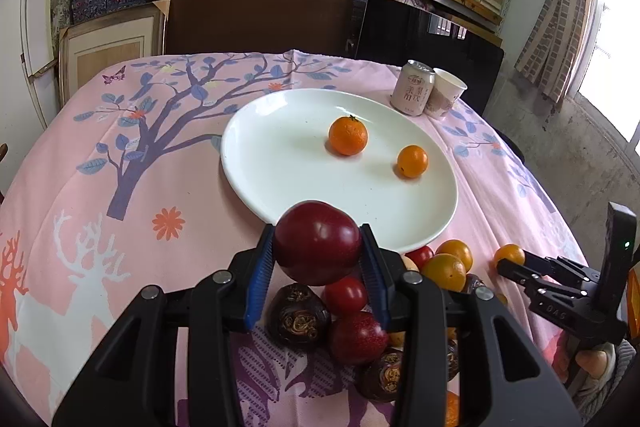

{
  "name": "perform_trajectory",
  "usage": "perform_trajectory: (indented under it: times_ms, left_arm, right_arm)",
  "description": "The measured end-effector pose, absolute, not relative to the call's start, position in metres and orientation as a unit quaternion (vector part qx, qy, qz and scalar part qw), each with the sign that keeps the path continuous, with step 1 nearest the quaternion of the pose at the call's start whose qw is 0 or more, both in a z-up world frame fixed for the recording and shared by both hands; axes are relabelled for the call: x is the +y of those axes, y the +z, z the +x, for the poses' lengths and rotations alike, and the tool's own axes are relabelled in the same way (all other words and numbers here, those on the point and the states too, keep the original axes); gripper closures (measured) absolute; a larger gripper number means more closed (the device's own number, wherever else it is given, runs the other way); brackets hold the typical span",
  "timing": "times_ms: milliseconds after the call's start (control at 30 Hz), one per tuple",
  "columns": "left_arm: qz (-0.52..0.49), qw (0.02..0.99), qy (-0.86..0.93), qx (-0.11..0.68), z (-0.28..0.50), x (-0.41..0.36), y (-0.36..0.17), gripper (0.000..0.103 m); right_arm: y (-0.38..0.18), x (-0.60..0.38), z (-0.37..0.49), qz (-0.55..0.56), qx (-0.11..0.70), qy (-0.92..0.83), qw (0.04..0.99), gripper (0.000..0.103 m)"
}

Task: Organize fruits
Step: 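Lower the plum and orange onto the white plate and open both tools, then grasp a dark brown fruit with the left tool while the right tool grasps a small yellow-green fruit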

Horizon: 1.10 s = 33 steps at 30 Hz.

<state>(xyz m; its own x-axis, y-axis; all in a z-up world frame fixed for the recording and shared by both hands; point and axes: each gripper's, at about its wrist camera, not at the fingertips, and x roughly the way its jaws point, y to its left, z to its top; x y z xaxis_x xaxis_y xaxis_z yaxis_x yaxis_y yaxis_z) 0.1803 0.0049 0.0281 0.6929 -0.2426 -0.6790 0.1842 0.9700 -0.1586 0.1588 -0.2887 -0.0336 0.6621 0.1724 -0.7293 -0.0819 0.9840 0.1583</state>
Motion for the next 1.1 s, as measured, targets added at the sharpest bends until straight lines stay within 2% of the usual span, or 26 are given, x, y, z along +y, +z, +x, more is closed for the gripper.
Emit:
perform_trajectory:
  times_ms: [200,333,367,400,467,600,700,767,900,1000,1100]
  left_arm:
    - [-0.018,0.919,-0.113,0.376,0.206,-0.013,0.035,0.062]
    - [-0.014,0.915,-0.112,0.389,0.228,-0.024,0.024,0.062]
    - [-0.011,0.913,-0.112,0.392,0.231,-0.026,0.02,0.06]
    - [-0.006,0.913,-0.111,0.392,0.232,-0.027,0.017,0.049]
    - [0.013,0.92,-0.102,0.379,0.229,-0.028,0.016,0.031]
    - [0.008,0.925,-0.105,0.366,0.223,-0.024,0.025,0.029]
    - [0.012,0.929,-0.097,0.358,0.213,-0.017,0.028,0.021]
    - [0.021,0.932,-0.08,0.353,0.204,-0.01,0.028,0.02]
    - [-0.006,0.925,-0.069,0.374,0.187,0.015,0.018,0.014]
    - [-0.021,0.918,-0.055,0.391,0.171,0.031,0.006,0.013]
    - [-0.027,0.913,-0.037,0.404,0.159,0.043,-0.005,0.013]
  right_arm:
    - [0.015,-0.257,0.187,0.066,0.369,0.115,0.92,0.061]
    - [0.021,-0.23,0.217,0.079,0.355,0.133,0.922,0.061]
    - [0.019,-0.227,0.222,0.084,0.353,0.135,0.922,0.06]
    - [0.015,-0.226,0.225,0.085,0.353,0.135,0.922,0.048]
    - [0.015,-0.227,0.221,0.07,0.339,0.129,0.929,0.043]
    - [0.029,-0.242,0.205,0.084,0.307,0.132,0.939,0.036]
    - [0.033,-0.254,0.196,0.104,0.293,0.127,0.942,0.026]
    - [0.032,-0.259,0.191,0.109,0.292,0.119,0.943,0.025]
    - [0.019,-0.279,0.175,0.132,0.304,0.098,0.938,0.021]
    - [0.013,-0.294,0.163,0.157,0.302,0.08,0.937,0.013]
    - [0.011,-0.306,0.153,0.173,0.296,0.069,0.937,0.011]
